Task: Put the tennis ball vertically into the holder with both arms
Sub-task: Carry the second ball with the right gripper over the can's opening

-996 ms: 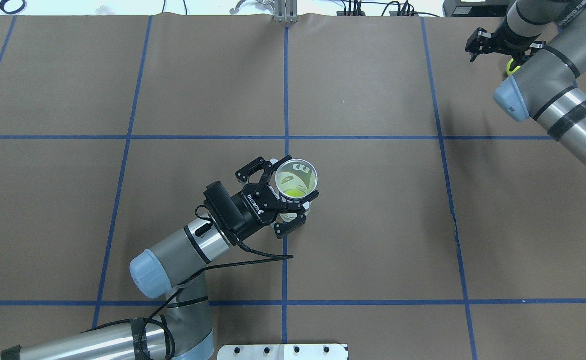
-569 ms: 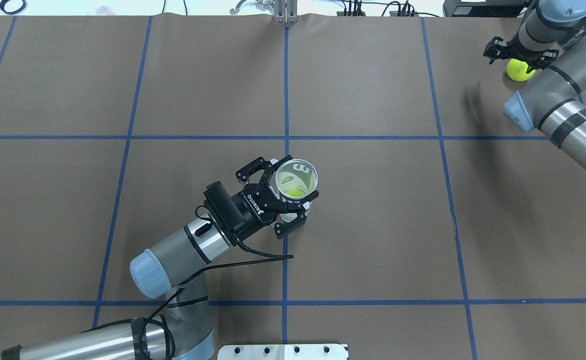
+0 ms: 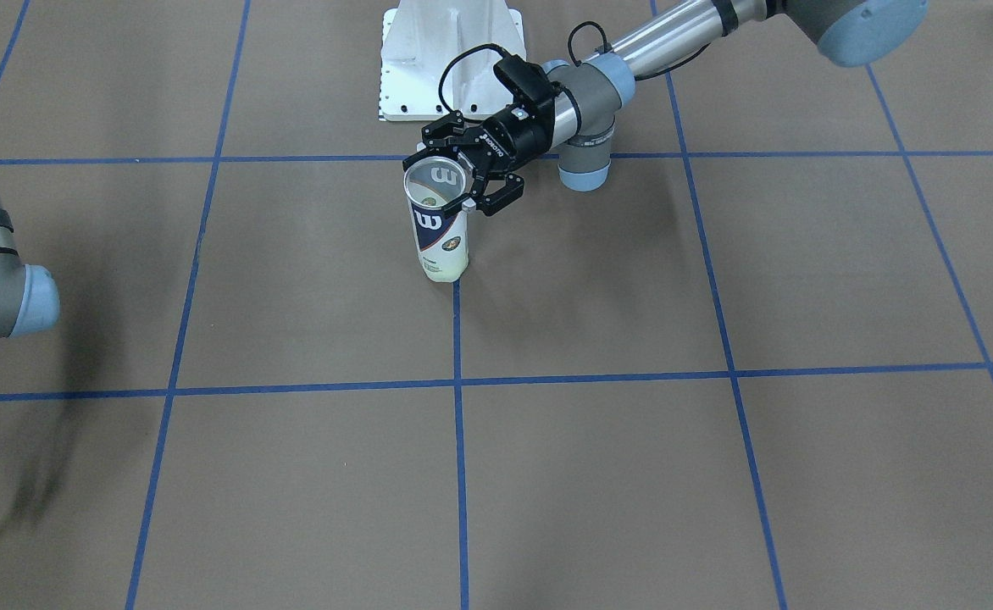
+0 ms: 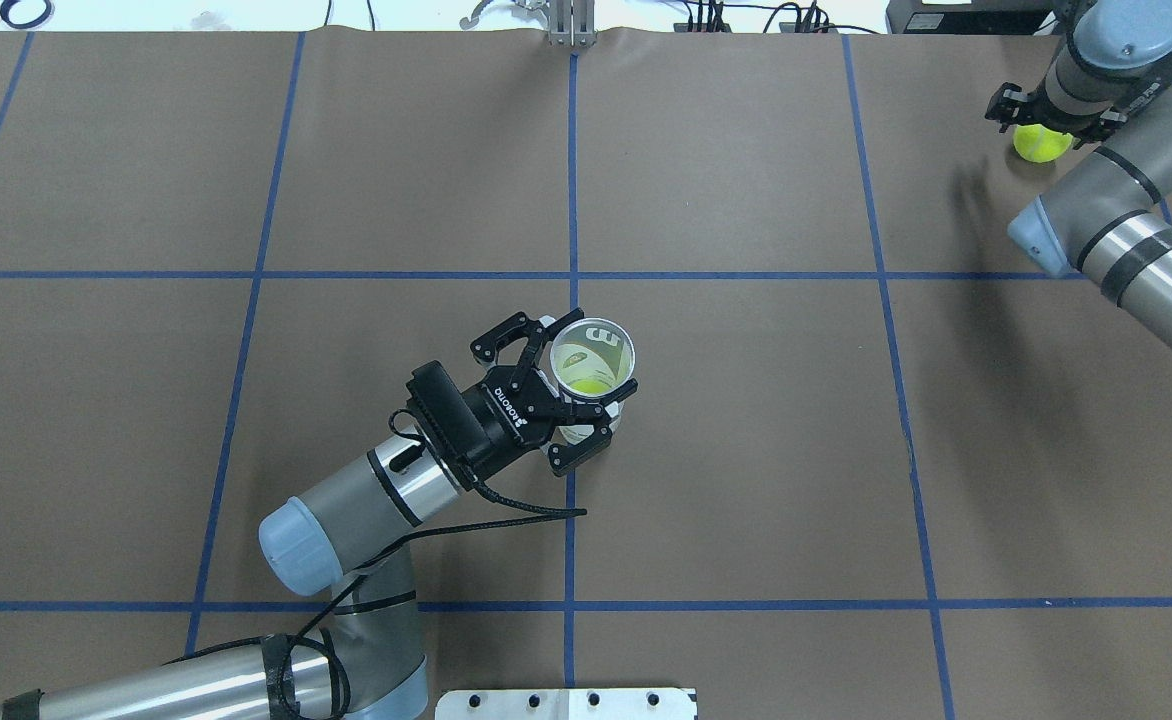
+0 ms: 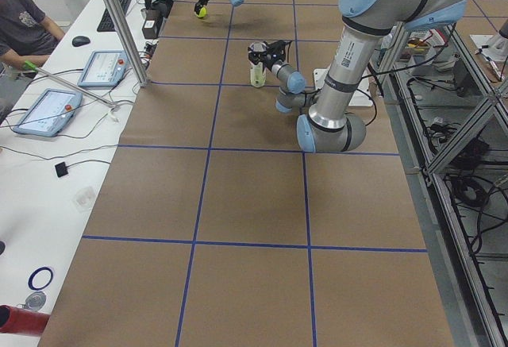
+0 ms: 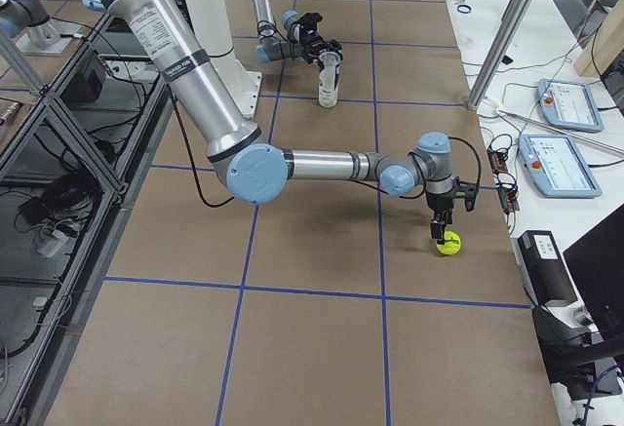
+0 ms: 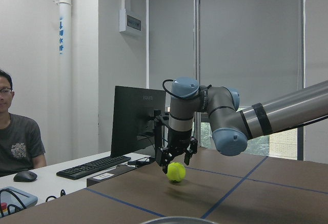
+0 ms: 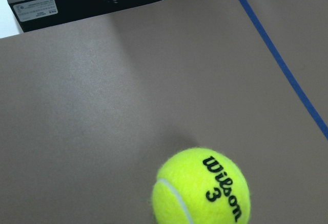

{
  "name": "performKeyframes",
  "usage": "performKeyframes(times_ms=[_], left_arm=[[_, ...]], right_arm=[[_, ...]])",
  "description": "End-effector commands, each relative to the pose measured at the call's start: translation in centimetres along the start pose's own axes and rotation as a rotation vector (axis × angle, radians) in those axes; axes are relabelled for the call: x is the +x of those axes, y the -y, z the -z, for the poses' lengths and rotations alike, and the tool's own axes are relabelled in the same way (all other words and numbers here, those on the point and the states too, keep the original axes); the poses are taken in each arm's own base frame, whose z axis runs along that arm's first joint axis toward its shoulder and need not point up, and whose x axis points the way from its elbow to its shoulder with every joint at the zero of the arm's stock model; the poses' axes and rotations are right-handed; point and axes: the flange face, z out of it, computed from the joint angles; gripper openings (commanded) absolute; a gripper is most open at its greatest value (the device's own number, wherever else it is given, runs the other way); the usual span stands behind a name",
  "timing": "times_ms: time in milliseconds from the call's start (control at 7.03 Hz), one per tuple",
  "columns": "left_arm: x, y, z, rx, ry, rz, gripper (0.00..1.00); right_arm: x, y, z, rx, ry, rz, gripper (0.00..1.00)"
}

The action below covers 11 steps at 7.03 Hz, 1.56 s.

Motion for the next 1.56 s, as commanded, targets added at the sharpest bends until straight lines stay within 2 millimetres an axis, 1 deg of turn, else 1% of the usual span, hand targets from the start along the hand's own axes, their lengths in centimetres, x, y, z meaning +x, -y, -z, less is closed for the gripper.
performKeyframes(times_ms=[0,142,285,569,854,996,1138,1280,1423], left_arm=[[0.0,0.0,0.0,0.000,0.001,0.000,0.88],[0.0,0.2,-0.1,0.003,0.000,0.001,0.88],[-0.1,0.2,-0.1,0.004,0.001,0.000,0.88],[-0.1,0.2,-0.1,0.004,0.001,0.000,0.88],[-0.2,0.2,-0.1,0.004,0.002,-0.001,0.88],[-0.2,0.2,-0.1,0.004,0.002,-0.001,0.88],[-0.2,0.2,-0.1,0.003,0.002,-0.002,0.88],[-0.2,0.2,-0.1,0.003,0.002,-0.002,0.88],[-0.2,0.2,-0.1,0.003,0.002,-0.002,0.88]], right_arm=[[1.0,-0.4,-1.9,0.015,0.011,0.005,0.95],[0.7,-0.5,-1.9,0.017,0.013,0.009,0.95],[0.8,-0.5,-2.2,0.027,0.000,0.010,0.93],[0.6,-0.4,-2.0,0.041,-0.004,0.012,0.89],[0.4,-0.5,-2.0,0.056,-0.011,0.015,0.79],[0.2,-0.5,-2.0,0.057,-0.011,0.016,0.69],[-0.5,-0.2,-1.5,0.062,-0.001,0.014,0.40],[-1.2,0.0,-0.8,0.070,0.012,0.010,0.09],[-2.5,0.6,1.4,0.091,0.051,0.005,0.02]])
